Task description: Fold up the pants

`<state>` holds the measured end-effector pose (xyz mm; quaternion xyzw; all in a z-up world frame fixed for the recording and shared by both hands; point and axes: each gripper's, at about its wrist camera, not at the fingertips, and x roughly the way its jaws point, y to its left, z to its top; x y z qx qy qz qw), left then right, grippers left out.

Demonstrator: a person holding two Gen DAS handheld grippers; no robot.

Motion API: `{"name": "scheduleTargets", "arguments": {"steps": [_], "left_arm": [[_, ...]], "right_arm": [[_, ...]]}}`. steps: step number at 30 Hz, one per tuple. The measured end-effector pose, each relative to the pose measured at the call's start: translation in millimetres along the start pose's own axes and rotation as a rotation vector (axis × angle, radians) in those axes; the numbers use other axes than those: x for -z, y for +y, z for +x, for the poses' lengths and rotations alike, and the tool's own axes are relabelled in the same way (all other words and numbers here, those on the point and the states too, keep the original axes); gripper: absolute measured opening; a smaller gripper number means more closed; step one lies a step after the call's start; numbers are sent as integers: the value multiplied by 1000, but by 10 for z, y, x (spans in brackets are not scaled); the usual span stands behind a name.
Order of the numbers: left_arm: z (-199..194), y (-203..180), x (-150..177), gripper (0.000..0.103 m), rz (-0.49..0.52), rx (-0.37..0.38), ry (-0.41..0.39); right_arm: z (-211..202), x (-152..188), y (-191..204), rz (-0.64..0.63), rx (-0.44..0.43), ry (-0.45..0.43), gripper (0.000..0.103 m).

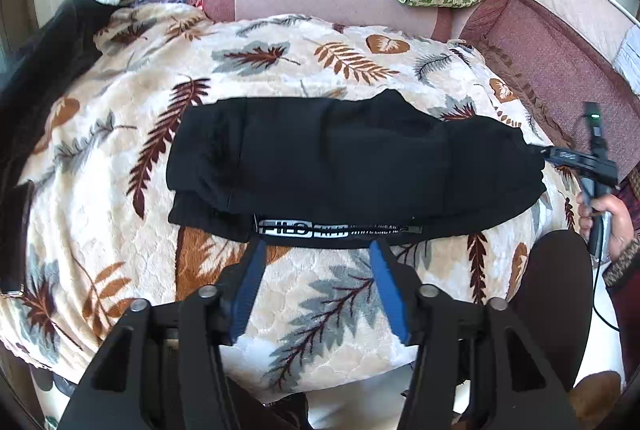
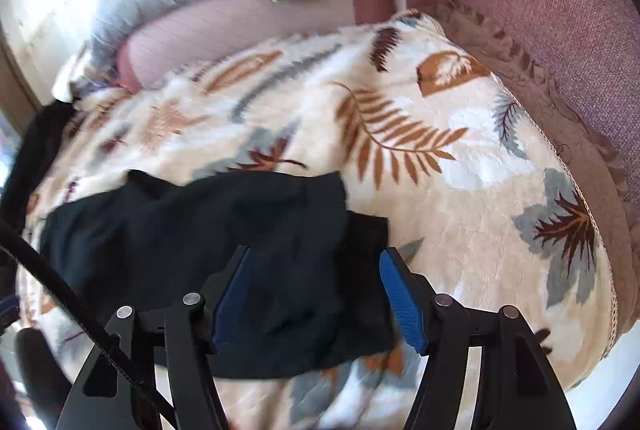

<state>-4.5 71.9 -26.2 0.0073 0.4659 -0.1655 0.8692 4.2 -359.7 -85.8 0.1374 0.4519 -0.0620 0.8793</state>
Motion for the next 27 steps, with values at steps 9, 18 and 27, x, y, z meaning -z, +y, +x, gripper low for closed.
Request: {"name": "scheduleTargets", "arguments": {"steps": [9,18,27], "left_arm": [[85,-215,-247,55,-1,25,7],[440,-739,-341,56,66,133,36],[474,-1030,-310,71,100,156,20]], "right_arm": [[-147,127,-72,10,-107,90,5],[-458,374,-371,76,72,77,22],[-1390,511,223,67,-122,-187,53]]}}
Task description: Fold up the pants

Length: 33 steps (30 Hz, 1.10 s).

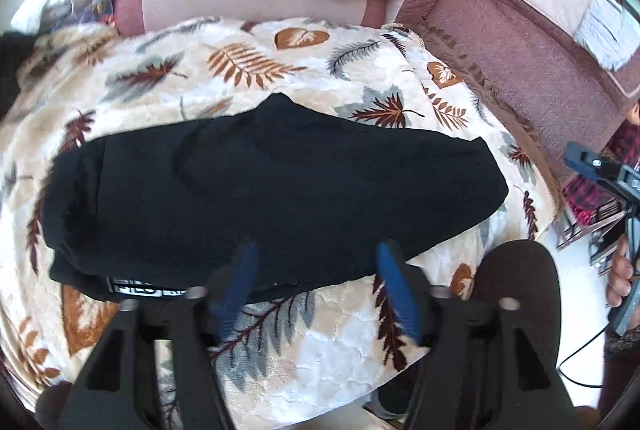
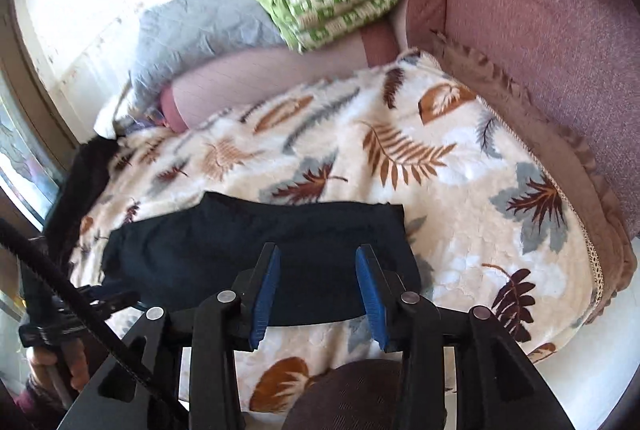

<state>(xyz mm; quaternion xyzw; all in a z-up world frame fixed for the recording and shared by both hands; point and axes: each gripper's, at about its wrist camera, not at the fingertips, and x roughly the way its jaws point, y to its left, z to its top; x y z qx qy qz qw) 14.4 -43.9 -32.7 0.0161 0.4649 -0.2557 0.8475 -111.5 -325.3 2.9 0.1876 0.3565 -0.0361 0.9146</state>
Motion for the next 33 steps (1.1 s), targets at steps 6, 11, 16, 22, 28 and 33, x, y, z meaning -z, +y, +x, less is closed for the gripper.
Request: {"name": "scheduleTargets", "arguments": {"steps": [6,11,16,22,28,33], "left_arm": [[-50,-354,-129,71,44,122,18],[-286,-981,-260,88,190,252,-55],[-322,-785,-275,88,126,171,-106],[-427,430,-109,88,-199,-134,-134],[-240,434,128,88,-181,-66,-75],[-165,421,189,88,-194,-24,-54]], "right_arm": [[-220,173,-98,2,109,-29,65],[-535,177,-255,68,98,-124,72],[-204,35,-160,76,74,-49,73],[162,138,882,-167,-163,32,73],[579,484,1039,-138,-165,189,73],[617,636,942,-98,-124,218,73]]}}
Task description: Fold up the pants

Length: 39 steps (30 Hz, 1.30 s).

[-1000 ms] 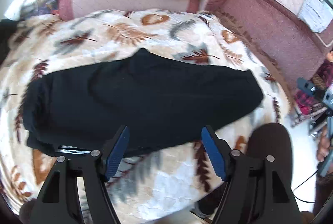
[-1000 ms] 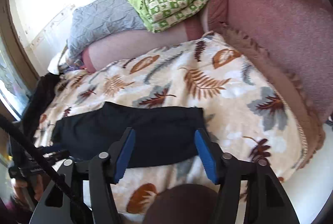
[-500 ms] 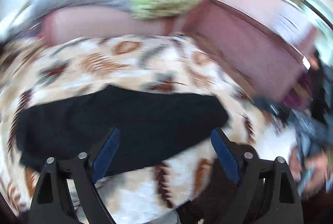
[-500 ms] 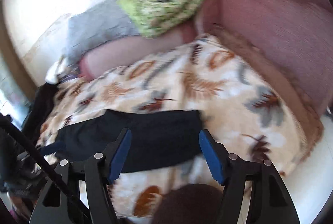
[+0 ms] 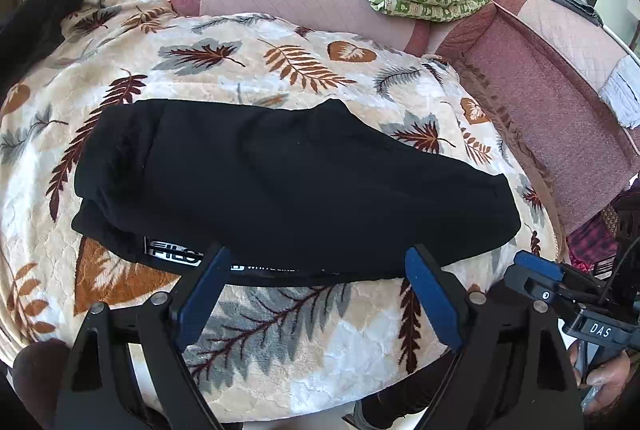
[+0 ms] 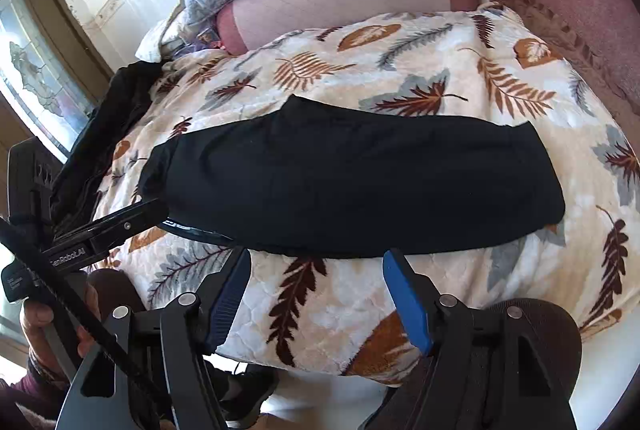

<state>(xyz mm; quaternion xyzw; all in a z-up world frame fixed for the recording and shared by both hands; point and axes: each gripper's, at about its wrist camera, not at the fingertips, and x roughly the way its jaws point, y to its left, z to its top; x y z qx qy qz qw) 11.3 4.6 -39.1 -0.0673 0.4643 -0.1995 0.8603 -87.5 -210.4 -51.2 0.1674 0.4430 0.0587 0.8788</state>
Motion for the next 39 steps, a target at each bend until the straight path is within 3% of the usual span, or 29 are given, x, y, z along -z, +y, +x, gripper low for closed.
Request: {"name": "scheduleTargets", "arguments": {"steps": [10,21,25,29,36,39], "left_arm": [[157,99,61,88,11,-53,68],[247,-599,-236,88,127,-28,94],[498,-931,-444,88,191,31,139],[803,-1375,-632,88,279,86,180],[1525,-2400,-949,88,415,225,271],[1935,-2789,-1035,88,426,298,358]], "right_arm": [[161,105,-76,33,9,30,74],[198,163,-795,220,-65,-59,74],[46,217,-1088,301,-60,-152,75],[-91,348,-1381,398,2,-239,77],[39,398,-1771,500,52,-205,77],[101,311,-1876,508,39,-213,80]]}}
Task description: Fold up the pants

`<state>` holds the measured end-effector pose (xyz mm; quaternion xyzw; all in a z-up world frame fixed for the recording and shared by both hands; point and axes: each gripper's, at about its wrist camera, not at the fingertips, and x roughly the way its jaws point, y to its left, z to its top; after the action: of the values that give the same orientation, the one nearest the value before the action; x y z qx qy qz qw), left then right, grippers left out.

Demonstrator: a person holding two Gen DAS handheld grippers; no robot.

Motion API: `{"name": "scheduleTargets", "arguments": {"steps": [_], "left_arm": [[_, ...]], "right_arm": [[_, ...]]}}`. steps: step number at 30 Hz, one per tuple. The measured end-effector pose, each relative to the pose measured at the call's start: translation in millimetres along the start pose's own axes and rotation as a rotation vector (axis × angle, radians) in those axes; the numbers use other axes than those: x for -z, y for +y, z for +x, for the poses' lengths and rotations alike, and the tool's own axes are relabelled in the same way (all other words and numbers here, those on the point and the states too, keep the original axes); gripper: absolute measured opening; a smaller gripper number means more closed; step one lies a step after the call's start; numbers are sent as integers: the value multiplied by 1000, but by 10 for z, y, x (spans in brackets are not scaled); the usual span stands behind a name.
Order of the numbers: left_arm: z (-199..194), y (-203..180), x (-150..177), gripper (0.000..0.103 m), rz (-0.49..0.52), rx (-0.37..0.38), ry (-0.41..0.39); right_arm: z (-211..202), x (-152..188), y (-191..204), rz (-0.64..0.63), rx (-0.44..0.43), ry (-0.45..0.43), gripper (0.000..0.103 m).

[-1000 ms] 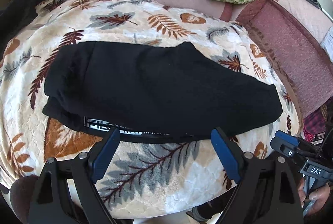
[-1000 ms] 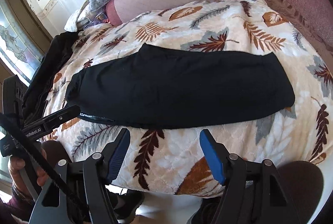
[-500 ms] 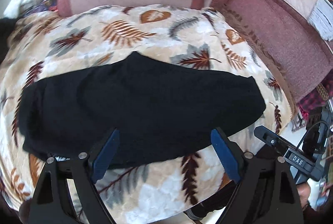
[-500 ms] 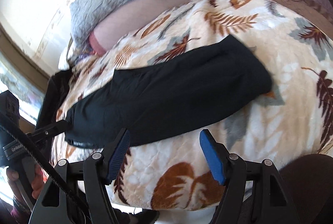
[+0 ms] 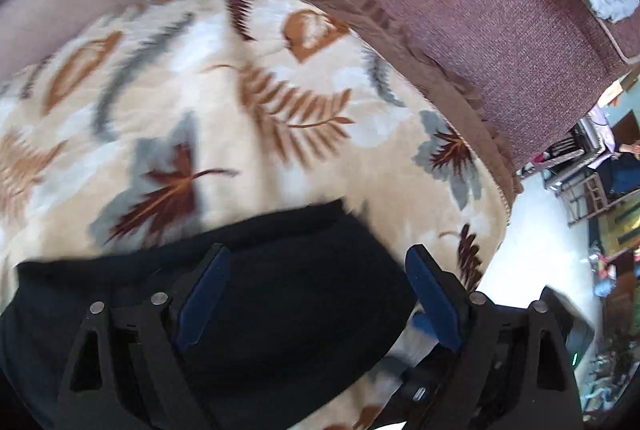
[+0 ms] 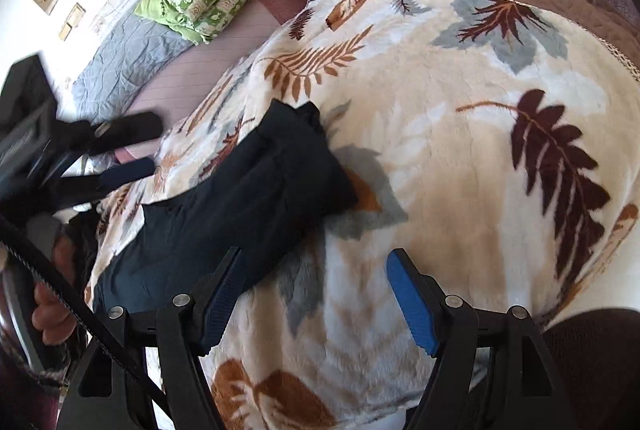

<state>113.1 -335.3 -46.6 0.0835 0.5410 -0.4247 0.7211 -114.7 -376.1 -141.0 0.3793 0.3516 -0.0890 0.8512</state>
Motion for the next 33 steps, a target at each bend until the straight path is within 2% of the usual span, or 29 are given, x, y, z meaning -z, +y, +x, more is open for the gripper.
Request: {"name": "scheduleTargets", "arguments": {"steps": [2,6,8,11,13,14,15,16,17,18,19,20,21,24,27,30,33], "left_arm": [[267,-84,-183,88,17,46,50],[614,-177,-351,88,114,-27,111],[739,-154,-403,88,125,-43,142],[905,-118,-401,88,133,-6,219],[964,-164,-354,88,175,8,250],[972,-208,-325,85,214,0,254],[971,-248,-296,61,247,-4,259],[947,-278,-275,45,282,-26,254],[929,-278,-274,25,293,-40,247],[900,-248,-284,12,281,-10,248],[844,-199,-286,4,255,33,245],[807,-183,-287,5,247,46,237],[745,-172,-269,5,245,49,219],[555,-172,-190,5,249,59,176],[294,-79,-149,5,220,74,110],[-34,121,-105,5,139,102,23],[-408,496,18,5,14,144,-71]], "right_arm": [[36,-58,25,-14,-10,-13,80],[137,-116,115,-37,-65,-14,80],[192,-134,155,-51,-73,-13,80],[228,-150,176,-57,-80,-18,80],[267,-179,189,-54,-78,-16,81],[288,-205,198,-57,-74,-17,81],[310,-227,214,-63,-66,-18,81],[330,-249,225,-69,-58,-20,81],[358,-273,244,-74,-51,-25,81],[375,-289,248,-73,-48,-30,79],[394,-307,251,-68,-48,-35,68],[409,-332,255,-64,-55,-38,53],[441,-359,252,-56,-76,-23,27],[470,-403,256,-24,-134,-4,25],[396,-423,424,-79,-159,-18,25],[322,-425,708,-155,-179,-25,25],[342,-428,1077,-234,-210,-13,24]]}}
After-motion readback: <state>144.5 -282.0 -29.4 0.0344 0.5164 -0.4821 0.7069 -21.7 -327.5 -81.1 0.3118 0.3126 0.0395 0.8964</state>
